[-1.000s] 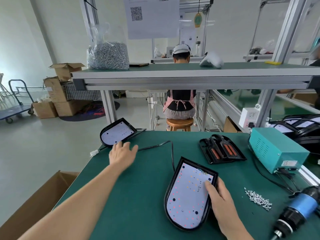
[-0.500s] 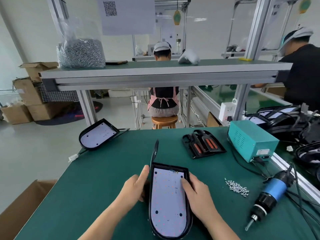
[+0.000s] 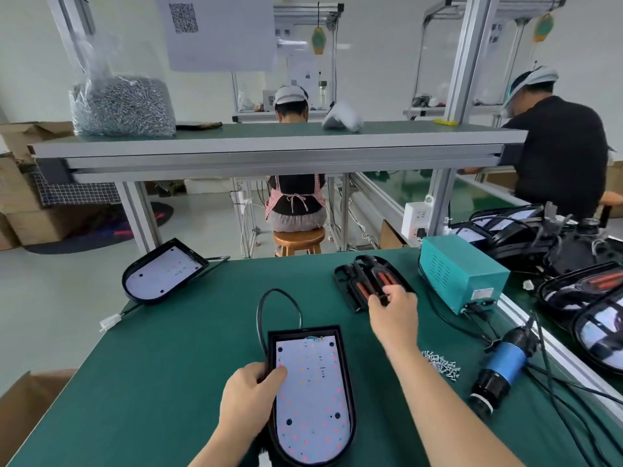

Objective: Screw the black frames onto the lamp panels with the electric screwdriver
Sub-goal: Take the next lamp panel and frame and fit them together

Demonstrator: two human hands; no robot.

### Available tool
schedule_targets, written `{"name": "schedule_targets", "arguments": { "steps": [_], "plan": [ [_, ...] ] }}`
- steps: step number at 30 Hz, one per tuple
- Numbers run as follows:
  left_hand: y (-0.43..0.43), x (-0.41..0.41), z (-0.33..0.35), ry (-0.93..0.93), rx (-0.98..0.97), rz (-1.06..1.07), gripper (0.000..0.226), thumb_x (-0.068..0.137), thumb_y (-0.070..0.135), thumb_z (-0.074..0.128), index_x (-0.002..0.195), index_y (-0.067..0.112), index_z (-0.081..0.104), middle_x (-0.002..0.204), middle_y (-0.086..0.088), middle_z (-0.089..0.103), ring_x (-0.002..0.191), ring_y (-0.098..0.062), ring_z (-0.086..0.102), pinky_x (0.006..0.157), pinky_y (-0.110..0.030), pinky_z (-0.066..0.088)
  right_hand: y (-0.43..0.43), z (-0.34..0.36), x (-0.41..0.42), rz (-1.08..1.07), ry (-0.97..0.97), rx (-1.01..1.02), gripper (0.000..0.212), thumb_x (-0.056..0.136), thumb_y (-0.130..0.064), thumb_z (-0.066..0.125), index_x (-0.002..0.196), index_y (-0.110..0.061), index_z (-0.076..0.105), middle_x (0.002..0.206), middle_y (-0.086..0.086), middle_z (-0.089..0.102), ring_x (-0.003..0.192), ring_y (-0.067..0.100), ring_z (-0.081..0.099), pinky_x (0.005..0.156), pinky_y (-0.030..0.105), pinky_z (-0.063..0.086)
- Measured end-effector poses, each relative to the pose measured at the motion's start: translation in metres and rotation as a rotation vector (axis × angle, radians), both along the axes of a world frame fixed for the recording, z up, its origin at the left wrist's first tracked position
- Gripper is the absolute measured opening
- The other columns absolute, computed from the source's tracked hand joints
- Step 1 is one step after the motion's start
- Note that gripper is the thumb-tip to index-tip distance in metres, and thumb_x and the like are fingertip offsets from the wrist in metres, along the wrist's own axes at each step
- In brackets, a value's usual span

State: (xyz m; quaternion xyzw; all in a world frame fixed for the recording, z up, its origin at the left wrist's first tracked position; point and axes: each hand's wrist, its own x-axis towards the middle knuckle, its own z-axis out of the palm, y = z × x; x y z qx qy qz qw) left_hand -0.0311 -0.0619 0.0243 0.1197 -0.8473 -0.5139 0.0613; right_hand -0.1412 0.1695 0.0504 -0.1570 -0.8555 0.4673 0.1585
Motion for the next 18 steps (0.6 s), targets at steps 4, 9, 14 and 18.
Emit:
{"name": "schedule_targets", "arguments": {
  "steps": [4,9,14,18],
  "plan": [
    [0.002,-0.001,-0.004,0.078,0.059,0.044,0.048,0.07,0.051,0.062,0.057,0.016,0.03,0.049,0.009,0.027,0.049,-0.012,0.024,0.054,-0.031,0.022,0.017,0.004,-0.042,0.001,-0.139,0.356,0.036,0.095,-0.033,0.066,0.129,-0.021,0.06,0.127,0.007,0.041,0.109,0.027,0.054,0.082,0.04,0.055],
    [0.002,-0.004,-0.009,0.1,0.061,0.053,0.063,0.086,0.041,0.072,0.05,0.02,0.025,0.049,0.009,0.022,0.049,-0.01,0.019,0.054,-0.032,0.019,0.018,-0.002,-0.057,0.047,-0.175,0.619,0.029,0.092,-0.035,0.071,0.114,-0.016,0.067,0.117,0.006,0.045,0.109,0.024,0.049,0.072,0.035,0.049],
    [0.003,-0.003,-0.004,0.127,0.01,0.047,0.056,0.072,0.057,0.058,0.047,0.02,0.024,0.047,0.009,0.023,0.049,-0.011,0.021,0.051,-0.029,0.021,0.02,0.001,-0.048,-0.002,-0.179,0.655,0.008,0.095,-0.018,0.065,0.1,-0.013,0.06,0.113,0.006,0.048,0.076,0.023,0.053,0.062,0.033,0.043],
    [0.002,-0.002,-0.006,0.108,0.012,0.044,0.066,0.087,0.056,0.063,0.041,0.024,0.029,0.043,0.01,0.025,0.045,-0.01,0.025,0.046,-0.022,0.021,0.035,0.008,-0.033,-0.066,0.037,0.523,0.008,0.099,-0.012,0.057,0.091,-0.012,0.058,0.102,0.006,0.051,0.076,0.029,0.053,0.068,0.038,0.044]
  ]
}}
